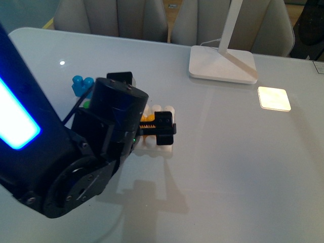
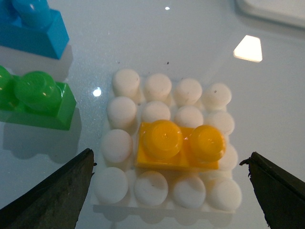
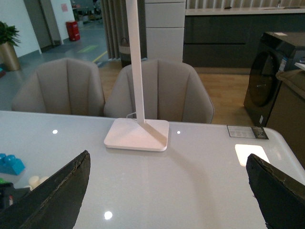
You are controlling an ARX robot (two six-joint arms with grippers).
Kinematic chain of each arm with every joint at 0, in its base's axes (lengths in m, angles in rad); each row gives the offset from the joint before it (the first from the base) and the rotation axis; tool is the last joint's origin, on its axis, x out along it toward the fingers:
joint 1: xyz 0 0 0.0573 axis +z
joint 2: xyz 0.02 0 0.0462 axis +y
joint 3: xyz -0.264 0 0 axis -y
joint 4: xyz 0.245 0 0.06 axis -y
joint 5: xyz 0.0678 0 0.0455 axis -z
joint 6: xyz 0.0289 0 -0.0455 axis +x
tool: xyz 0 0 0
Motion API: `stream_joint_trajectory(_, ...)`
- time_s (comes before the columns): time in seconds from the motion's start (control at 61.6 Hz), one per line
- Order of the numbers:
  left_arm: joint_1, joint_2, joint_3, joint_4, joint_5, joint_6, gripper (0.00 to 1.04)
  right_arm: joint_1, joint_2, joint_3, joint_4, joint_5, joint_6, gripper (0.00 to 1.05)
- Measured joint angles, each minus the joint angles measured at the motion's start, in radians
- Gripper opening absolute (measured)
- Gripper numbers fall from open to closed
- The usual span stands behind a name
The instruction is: Insert yellow block into base center
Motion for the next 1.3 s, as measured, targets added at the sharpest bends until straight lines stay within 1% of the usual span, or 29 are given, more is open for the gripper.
stream_joint_trajectory(0.13,0.046,-0.15,-0.15,0.069,0.048,0.008,0.97,0.0,0.0,0.0,0.0,0.0,0.0,0.96)
stream_joint_trajectory(0.227,0.126,-0.349,-0.341,0.118,0.127,0.04,0.97,0.0,0.0,0.0,0.0,0.0,0.0,0.96)
stream_joint_trajectory(0.308,0.179,-0.455,-0.434,0.12,0.162,0.072,0.97,0.0,0.0,0.0,0.0,0.0,0.0,0.96)
stream_joint_trajectory(0.406,0.229,-0.546,-0.497,0.108,0.195,0.092,0.97,0.0,0.0,0.0,0.0,0.0,0.0,0.96)
stream_joint_trajectory(0.454,0.242,-0.562,-0.529,0.169,0.151,0.132,0.92,0.0,0.0,0.0,0.0,0.0,0.0,0.96)
stream_joint_trajectory(0.471,0.245,-0.559,-0.543,0.214,0.128,0.15,0.88,0.0,0.0,0.0,0.0,0.0,0.0,0.96)
stream_joint_trajectory(0.487,0.247,-0.558,-0.55,0.235,0.128,0.15,0.87,0.0,0.0,0.0,0.0,-0.001,0.0,0.96)
stream_joint_trajectory(0.503,0.256,-0.557,-0.573,0.287,0.101,0.177,0.81,0.0,0.0,0.0,0.0,0.0,0.0,0.96)
stream_joint_trajectory(0.552,0.271,-0.565,-0.615,0.375,0.067,0.232,0.7,0.0,0.0,0.0,0.0,0.0,0.0,0.96)
stream_joint_trajectory(0.584,0.283,-0.58,-0.637,0.421,0.061,0.249,0.62,0.0,0.0,0.0,0.0,0.0,0.0,0.96)
stream_joint_trajectory(0.6,0.286,-0.585,-0.642,0.431,0.059,0.254,0.6,0.0,0.0,0.0,0.0,0.0,0.0,0.96)
stream_joint_trajectory(0.665,0.301,-0.629,-0.675,0.488,0.06,0.275,0.42,0.0,0.0,0.0,0.0,0.0,0.0,0.96)
stream_joint_trajectory(0.698,0.302,-0.633,-0.677,0.49,0.06,0.275,0.38,0.0,0.0,0.0,0.0,0.0,0.0,0.96)
stream_joint_trajectory(0.714,0.307,-0.643,-0.682,0.489,0.066,0.282,0.3,0.0,0.0,0.0,0.0,0.0,0.0,0.96)
stream_joint_trajectory(0.746,0.346,-0.725,-0.73,0.46,0.117,0.326,0.21,0.0,0.0,0.0,0.0,-0.003,0.0,0.96)
stream_joint_trajectory(0.795,0.4,-0.929,-0.809,0.389,0.122,0.372,0.07,0.0,0.002,0.0,-0.002,0.003,0.0,0.96)
stream_joint_trajectory(0.828,0.411,-0.995,-0.82,0.362,0.124,0.381,0.02,0.0,0.001,0.0,-0.002,0.003,0.0,0.96)
stream_joint_trajectory(0.909,0.426,-1.133,-0.828,0.279,0.151,0.403,0.03,0.0,-0.002,0.0,-0.002,0.001,0.0,0.96)
stream_joint_trajectory(1.006,0.447,-1.259,-0.829,0.165,0.159,0.412,0.03,0.0,-0.002,0.0,-0.002,0.0,0.0,0.96)
stream_joint_trajectory(1.038,0.473,-1.308,-0.829,0.12,0.212,0.413,0.03,0.0,-0.001,0.0,-0.002,0.0,0.0,0.96)
stream_joint_trajectory(1.071,0.497,-1.345,-0.829,0.086,0.24,0.417,0.03,0.0,-0.002,0.0,-0.002,0.0,0.0,0.96)
stream_joint_trajectory(1.136,0.528,-1.431,-0.829,0.01,0.245,0.417,0.03,0.0,-0.002,0.0,-0.002,0.0,0.0,0.96)
stream_joint_trajectory(1.233,0.533,-1.54,-0.829,-0.093,0.254,0.418,0.03,0.0,-0.002,0.0,-0.002,0.0,0.0,0.96)
stream_joint_trajectory(1.298,0.534,-1.638,-0.827,-0.216,0.254,0.42,0.03,0.0,-0.002,0.0,-0.002,0.0,0.0,0.96)
